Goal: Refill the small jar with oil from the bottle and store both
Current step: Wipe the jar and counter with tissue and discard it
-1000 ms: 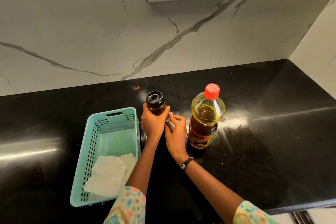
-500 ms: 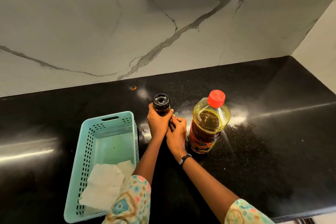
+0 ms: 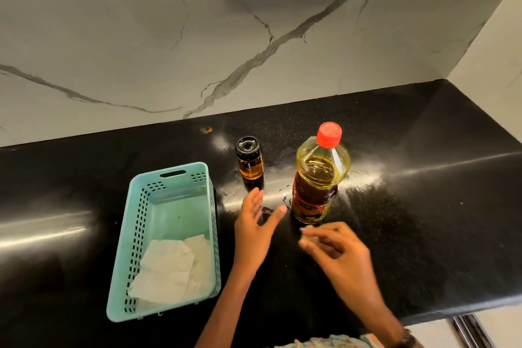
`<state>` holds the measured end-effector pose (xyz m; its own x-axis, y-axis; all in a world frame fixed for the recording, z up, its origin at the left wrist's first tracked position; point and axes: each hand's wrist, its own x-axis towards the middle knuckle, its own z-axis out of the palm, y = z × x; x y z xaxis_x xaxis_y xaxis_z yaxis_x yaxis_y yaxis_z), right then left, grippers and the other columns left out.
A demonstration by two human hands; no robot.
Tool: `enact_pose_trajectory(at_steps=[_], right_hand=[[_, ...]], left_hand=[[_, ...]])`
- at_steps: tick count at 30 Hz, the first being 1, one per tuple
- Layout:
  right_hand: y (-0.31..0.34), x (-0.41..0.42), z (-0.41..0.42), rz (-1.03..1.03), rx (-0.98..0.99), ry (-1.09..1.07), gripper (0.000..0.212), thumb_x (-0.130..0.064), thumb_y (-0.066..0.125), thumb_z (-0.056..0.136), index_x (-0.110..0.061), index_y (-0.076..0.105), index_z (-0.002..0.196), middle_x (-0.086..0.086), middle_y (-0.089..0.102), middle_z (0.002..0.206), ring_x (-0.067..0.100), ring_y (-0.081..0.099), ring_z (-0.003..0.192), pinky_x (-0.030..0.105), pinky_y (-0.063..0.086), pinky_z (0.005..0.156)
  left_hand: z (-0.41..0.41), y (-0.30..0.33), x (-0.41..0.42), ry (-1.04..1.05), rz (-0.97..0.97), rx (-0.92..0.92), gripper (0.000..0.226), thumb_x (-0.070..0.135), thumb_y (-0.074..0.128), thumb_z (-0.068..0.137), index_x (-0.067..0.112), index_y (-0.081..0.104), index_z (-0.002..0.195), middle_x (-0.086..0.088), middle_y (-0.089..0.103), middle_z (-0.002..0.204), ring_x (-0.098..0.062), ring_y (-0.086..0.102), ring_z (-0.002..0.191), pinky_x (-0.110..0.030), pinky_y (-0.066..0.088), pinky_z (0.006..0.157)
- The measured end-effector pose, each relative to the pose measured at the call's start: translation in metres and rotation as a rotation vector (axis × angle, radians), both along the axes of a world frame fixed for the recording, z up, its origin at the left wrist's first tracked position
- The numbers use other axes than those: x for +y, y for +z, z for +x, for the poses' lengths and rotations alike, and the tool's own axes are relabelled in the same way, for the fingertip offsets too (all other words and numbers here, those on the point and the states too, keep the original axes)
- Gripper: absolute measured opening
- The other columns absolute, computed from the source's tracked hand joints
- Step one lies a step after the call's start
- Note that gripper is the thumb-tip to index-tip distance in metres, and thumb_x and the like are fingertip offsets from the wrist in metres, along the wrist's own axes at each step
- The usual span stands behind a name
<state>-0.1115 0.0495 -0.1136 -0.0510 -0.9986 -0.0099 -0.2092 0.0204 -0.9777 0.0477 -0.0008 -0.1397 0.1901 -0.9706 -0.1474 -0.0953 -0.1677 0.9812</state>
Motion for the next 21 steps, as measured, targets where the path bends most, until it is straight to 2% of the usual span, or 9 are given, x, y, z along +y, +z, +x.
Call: enact_pose_trajectory(at_steps=[2,4,7,10,13,15,21], right_hand=[[0.013,-0.004,-0.025,-0.088,0.065,-0.106,0.018,-0.009,0.077,0.073,-0.015,0.074,0.089,-0.001,0.061,0.098,0.010,0.066,0.088,0.020,0.054,0.078],[0.024,-0.019,-0.040,-0.171,0.177,-0.130,0.027,-0.012,0.077,0.074,-0.014,0.070,0.100,-0.002,0.059,0.106,0.010,0.063,0.098,0.018,0.052,0.083],[0.032,-0.049,-0.042,-0.223,0.301,-0.039,0.050,-0.015,0.078,0.073,-0.015,0.061,0.120,-0.005,0.054,0.121,0.005,0.055,0.111,0.013,0.047,0.091],[0.034,-0.070,-0.039,-0.236,0.361,0.062,0.060,-0.012,0.078,0.074,-0.012,0.054,0.129,0.000,0.051,0.128,0.008,0.050,0.117,0.018,0.043,0.095],[0.037,-0.081,-0.040,-0.237,0.362,0.088,0.056,-0.008,0.077,0.074,-0.010,0.056,0.126,0.002,0.053,0.127,0.009,0.052,0.113,0.019,0.044,0.094],[0.038,-0.084,-0.041,-0.237,0.335,0.091,0.054,-0.004,0.076,0.073,-0.011,0.057,0.123,0.002,0.054,0.124,0.009,0.053,0.111,0.020,0.046,0.094],[0.046,-0.103,-0.042,-0.252,0.280,0.117,0.054,-0.002,0.077,0.073,-0.012,0.059,0.122,-0.003,0.054,0.118,0.009,0.058,0.105,0.006,0.046,0.084]], left_hand=[[-0.007,0.010,0.008,-0.102,-0.029,-0.017,0.065,0.030,0.076,0.076,0.035,0.041,0.131,0.016,0.048,0.136,0.006,0.042,0.126,-0.019,0.035,0.105],[-0.016,0.023,0.004,-0.171,-0.091,-0.065,0.070,0.038,0.076,0.074,0.035,0.040,0.133,0.020,0.045,0.137,0.009,0.039,0.127,-0.016,0.032,0.104],[-0.028,0.037,-0.013,-0.248,-0.142,-0.127,0.085,0.049,0.075,0.069,0.030,0.034,0.142,0.019,0.040,0.142,0.007,0.035,0.130,-0.014,0.031,0.104],[-0.036,0.049,-0.030,-0.318,-0.174,-0.169,0.078,0.046,0.077,0.069,0.033,0.038,0.135,0.029,0.047,0.127,0.016,0.041,0.118,-0.007,0.036,0.093],[-0.039,0.057,-0.042,-0.350,-0.200,-0.212,0.071,0.040,0.080,0.068,0.031,0.045,0.128,0.029,0.054,0.112,0.022,0.047,0.106,-0.005,0.042,0.086],[-0.039,0.056,-0.047,-0.338,-0.227,-0.218,0.072,0.039,0.082,0.065,0.029,0.048,0.127,0.027,0.057,0.110,0.018,0.051,0.105,-0.006,0.043,0.085],[-0.037,0.062,-0.066,-0.314,-0.298,-0.248,0.071,0.045,0.083,0.061,0.024,0.053,0.122,0.014,0.065,0.110,0.006,0.059,0.102,-0.014,0.048,0.087]])
